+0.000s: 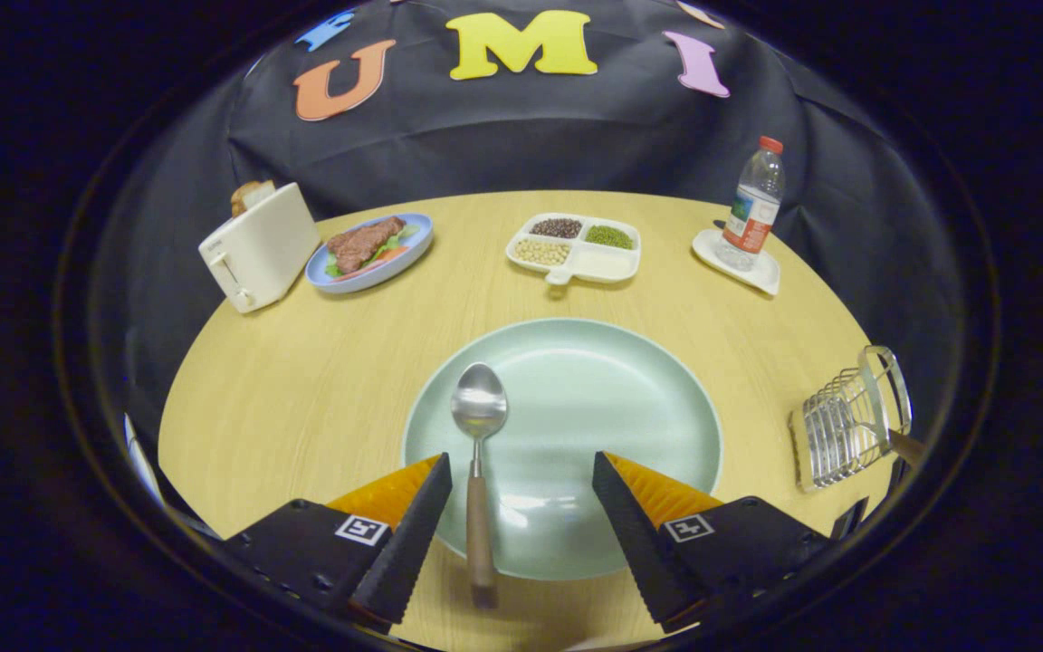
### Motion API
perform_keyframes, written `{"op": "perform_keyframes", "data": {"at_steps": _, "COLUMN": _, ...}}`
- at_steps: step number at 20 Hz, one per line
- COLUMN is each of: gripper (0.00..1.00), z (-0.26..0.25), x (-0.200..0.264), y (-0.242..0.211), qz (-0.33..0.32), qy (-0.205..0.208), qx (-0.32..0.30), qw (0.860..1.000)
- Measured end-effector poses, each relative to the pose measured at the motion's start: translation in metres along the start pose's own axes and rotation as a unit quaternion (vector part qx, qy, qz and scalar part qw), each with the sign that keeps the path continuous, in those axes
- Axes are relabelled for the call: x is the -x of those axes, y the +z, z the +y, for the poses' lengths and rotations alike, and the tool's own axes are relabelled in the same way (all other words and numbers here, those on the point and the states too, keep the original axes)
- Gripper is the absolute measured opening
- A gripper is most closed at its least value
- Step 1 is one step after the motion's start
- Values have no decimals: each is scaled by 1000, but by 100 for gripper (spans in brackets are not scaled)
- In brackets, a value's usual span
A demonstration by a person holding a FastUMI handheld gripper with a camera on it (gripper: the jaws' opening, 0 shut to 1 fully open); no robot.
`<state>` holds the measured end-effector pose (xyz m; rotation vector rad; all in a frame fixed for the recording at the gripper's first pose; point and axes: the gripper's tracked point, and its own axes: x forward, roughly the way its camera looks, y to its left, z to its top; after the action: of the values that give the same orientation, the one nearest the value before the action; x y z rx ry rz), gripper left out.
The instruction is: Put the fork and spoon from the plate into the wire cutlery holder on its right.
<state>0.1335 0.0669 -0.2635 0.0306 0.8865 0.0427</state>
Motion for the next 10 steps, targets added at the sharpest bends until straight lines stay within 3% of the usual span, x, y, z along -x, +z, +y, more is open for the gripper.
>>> {"op": "perform_keyframes", "data": {"at_steps": 6, "gripper": 73, "z": 11, "x": -12, "y": -10, "qz": 35, "qy": 13, "qx": 4, "qw": 999}}
{"op": "perform_keyframes", "data": {"at_steps": 10, "gripper": 42, "z": 18, "x": -16, "y": -11, "qz": 45, "qy": 19, "qx": 16, "qw": 999}}
